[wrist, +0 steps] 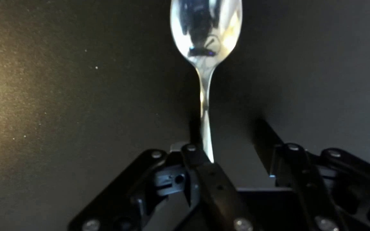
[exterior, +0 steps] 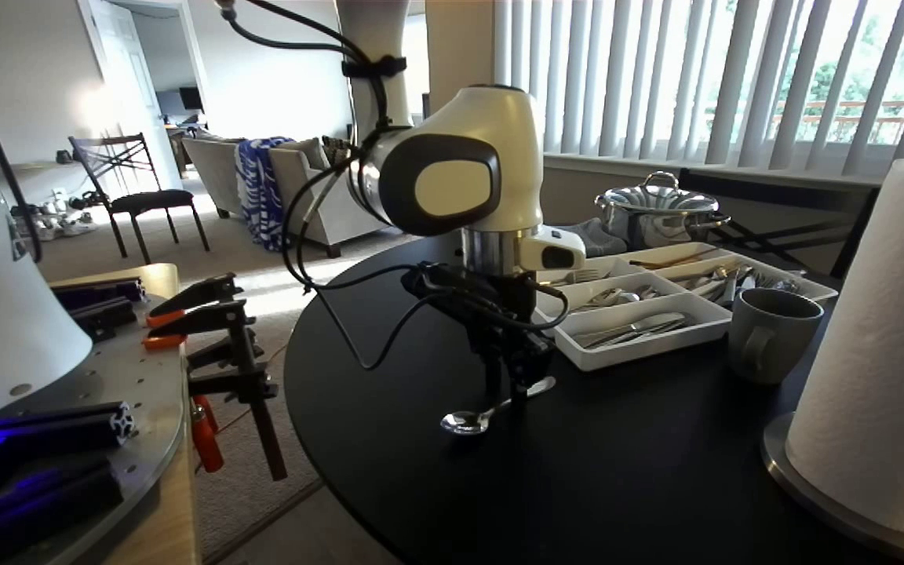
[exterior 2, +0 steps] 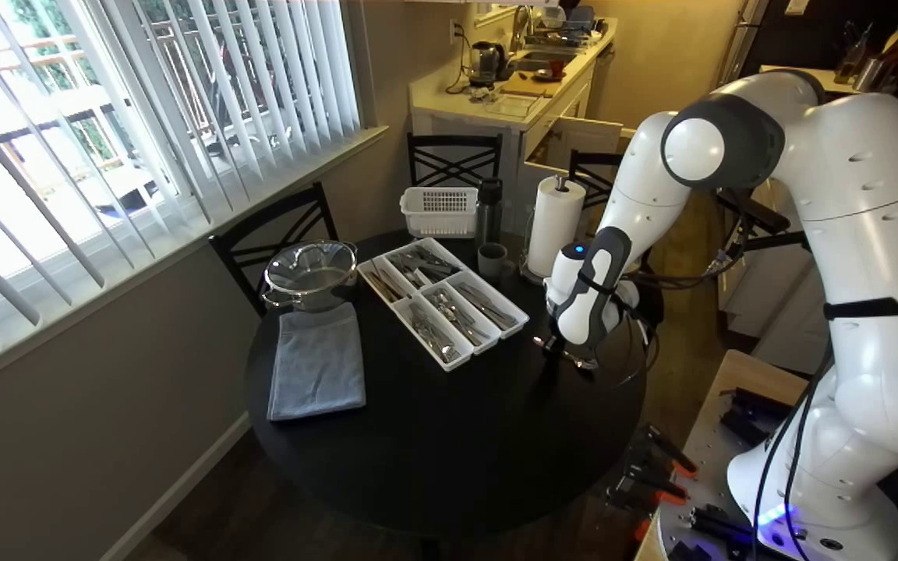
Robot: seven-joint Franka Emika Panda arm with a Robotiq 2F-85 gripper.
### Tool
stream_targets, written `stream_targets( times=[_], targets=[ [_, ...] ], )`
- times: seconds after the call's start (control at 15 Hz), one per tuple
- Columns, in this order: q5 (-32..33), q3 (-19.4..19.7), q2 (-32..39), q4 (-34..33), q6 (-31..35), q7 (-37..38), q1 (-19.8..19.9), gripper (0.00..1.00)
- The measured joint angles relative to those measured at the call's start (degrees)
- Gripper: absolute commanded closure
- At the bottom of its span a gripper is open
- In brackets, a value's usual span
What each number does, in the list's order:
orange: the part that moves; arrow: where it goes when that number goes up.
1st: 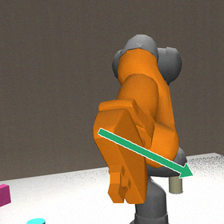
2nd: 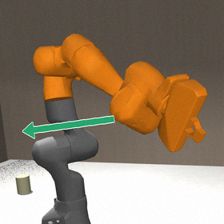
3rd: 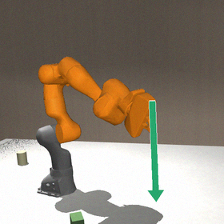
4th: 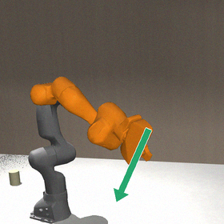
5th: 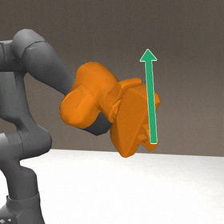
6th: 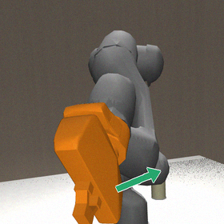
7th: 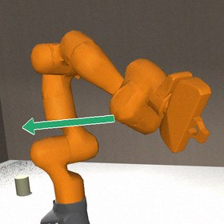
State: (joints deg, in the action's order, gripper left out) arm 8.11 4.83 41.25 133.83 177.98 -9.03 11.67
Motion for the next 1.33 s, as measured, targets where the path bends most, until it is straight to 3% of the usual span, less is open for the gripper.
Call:
stream_targets(
  times=[0.13,0.27,0.73,0.87,1.2,1.33],
  targets=[
    [0.0,-0.1,-0.1,0.1,0.0,0.0,0.0,0.95],
    [0.0,-0.1,-0.2,0.2,0.0,0.0,-0.1,1.00],
    [0.0,1.4,-1.1,1.7,0.4,0.0,-2.8,0.97],
    [0.1,4.2,-2.8,3.7,1.3,0.1,-7.1,0.97],
    [1.5,18.9,-8.8,10.4,1.6,0.5,-27.0,0.97],
    [1.9,22.2,-10.9,11.8,1.6,0.5,-32.0,0.97]
  ],
)
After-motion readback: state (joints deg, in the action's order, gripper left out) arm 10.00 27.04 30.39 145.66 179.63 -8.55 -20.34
